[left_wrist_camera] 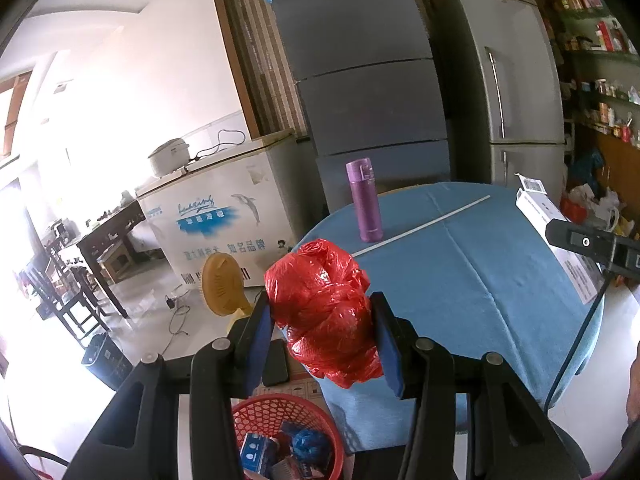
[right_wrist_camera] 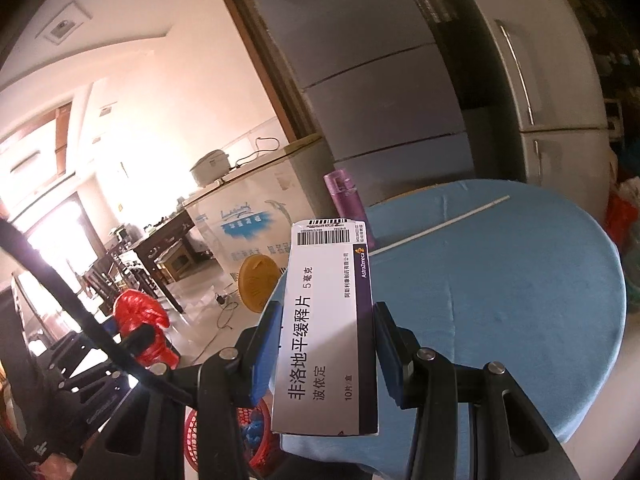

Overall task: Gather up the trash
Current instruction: 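Lift the red bag and Plendil box and carry both toward the red basket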

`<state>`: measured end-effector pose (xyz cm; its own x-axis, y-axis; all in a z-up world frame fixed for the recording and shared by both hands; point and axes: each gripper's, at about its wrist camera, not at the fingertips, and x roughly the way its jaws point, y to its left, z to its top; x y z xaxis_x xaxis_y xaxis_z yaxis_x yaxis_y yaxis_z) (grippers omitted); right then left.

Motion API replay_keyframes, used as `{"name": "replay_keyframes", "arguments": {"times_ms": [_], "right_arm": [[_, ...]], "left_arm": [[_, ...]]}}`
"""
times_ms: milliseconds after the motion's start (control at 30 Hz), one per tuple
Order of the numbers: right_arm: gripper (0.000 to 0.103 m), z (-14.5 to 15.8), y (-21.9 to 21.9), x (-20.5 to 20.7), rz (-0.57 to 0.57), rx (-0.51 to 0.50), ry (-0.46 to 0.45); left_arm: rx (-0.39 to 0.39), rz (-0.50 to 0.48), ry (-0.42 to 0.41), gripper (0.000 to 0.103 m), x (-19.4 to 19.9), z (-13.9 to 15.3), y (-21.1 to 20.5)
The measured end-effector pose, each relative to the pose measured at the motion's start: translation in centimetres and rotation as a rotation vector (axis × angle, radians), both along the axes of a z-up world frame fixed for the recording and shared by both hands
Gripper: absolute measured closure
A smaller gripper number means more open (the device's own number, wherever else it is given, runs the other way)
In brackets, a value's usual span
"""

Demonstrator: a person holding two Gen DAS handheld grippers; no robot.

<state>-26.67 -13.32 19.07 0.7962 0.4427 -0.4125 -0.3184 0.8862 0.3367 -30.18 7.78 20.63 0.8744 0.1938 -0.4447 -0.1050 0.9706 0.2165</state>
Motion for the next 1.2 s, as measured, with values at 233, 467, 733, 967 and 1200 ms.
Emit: {"name": "replay_keyframes", "arguments": {"times_ms": [233,467,733,967,1200], "right_arm": [[0.055,-0.4,1.5,-0.3,0.051,0.013,0.002],[0.055,-1.0,3.5,-0.4,0.095,-0.006,0.015],[0.055,-1.4,6.1,-0.7,0.145,-0.035,0.019],[0.055,-2.2,9.0,-0.8,0.202,-0.067,0.035],[0.054,-3.2,11.8,-0.8,0.261,-0.110,0.052]], "left_arm": [[-0.010,0.025,-0.004,0.053,-0.4,-0.3,0.7],[-0.038,0.053,0.006,0.053,-0.5,-0.8,2.2],[-0.066,0.072,0.016,0.053,-0.6,-1.5,3.7],[-0.092,0.102,0.032,0.053,-0.7,-2.4,5.4],[-0.127,0.144,0.050,0.053,-0.9,-3.2,7.5]]}}
